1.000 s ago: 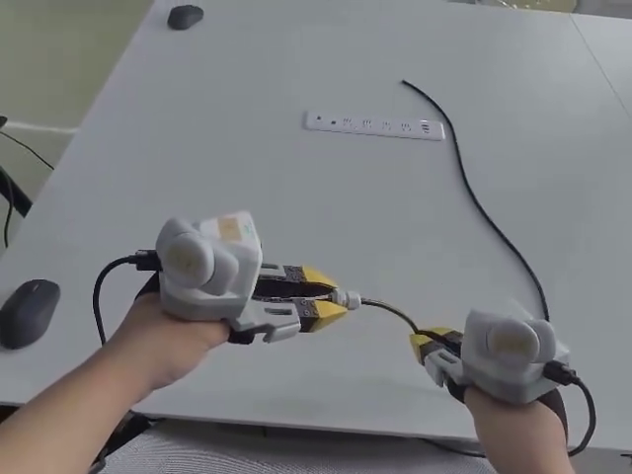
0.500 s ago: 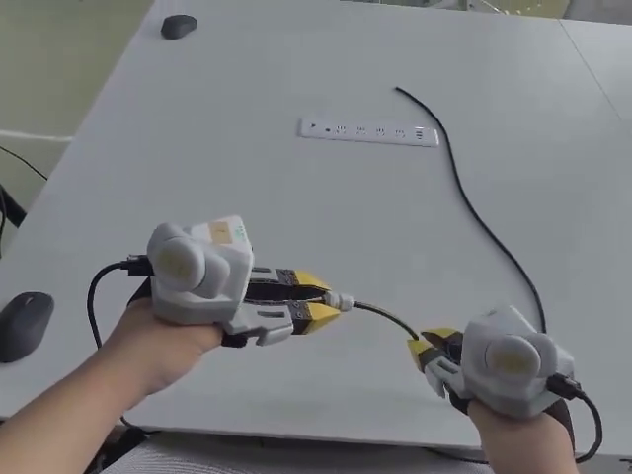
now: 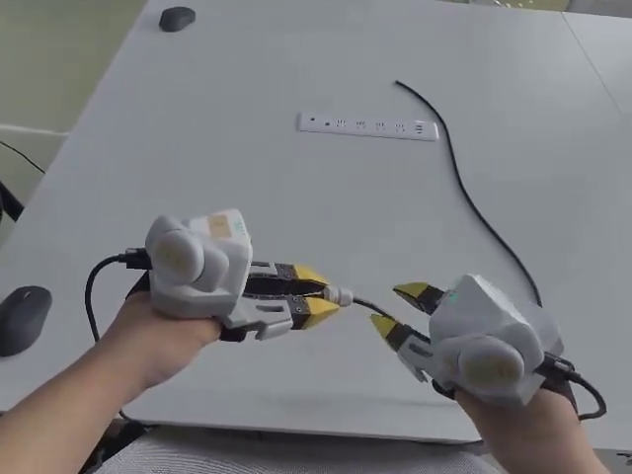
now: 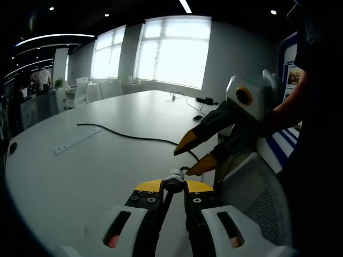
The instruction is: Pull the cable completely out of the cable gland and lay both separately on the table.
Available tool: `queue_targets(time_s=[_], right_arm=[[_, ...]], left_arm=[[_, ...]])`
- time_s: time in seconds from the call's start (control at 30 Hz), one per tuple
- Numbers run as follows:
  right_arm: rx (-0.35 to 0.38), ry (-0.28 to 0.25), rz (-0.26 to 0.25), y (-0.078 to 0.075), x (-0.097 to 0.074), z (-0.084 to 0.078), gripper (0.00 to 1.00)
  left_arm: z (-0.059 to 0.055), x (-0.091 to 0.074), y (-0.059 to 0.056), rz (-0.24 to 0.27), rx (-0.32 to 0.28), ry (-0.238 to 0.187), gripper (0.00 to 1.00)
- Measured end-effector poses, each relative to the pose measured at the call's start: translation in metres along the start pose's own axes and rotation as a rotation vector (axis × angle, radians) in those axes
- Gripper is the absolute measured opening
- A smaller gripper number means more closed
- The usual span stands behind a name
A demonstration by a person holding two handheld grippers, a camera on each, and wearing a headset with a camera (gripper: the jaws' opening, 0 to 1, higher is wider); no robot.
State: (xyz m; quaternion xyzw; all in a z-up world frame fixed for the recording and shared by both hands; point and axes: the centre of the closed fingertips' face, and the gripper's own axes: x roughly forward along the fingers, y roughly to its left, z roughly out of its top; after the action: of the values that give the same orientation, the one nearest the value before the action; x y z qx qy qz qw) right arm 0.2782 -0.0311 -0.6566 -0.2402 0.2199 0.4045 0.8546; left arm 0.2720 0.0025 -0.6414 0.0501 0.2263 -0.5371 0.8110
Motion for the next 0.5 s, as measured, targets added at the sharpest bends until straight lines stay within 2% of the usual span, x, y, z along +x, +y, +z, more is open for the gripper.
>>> queue_targets(time_s=[0.2, 0.5], right_arm=[[-0.113, -0.002, 0.014, 0.007, 0.007, 0.010, 0.12], [-0.188, -0.017, 0.019, 0.011, 0.009, 0.016, 0.04]], left_arm=[[0.002, 0.000, 0.000, 0.001, -0.005, -0.006, 0.15], [0.003, 0.001, 0.000, 0.002, -0.011, -0.012, 0.15]])
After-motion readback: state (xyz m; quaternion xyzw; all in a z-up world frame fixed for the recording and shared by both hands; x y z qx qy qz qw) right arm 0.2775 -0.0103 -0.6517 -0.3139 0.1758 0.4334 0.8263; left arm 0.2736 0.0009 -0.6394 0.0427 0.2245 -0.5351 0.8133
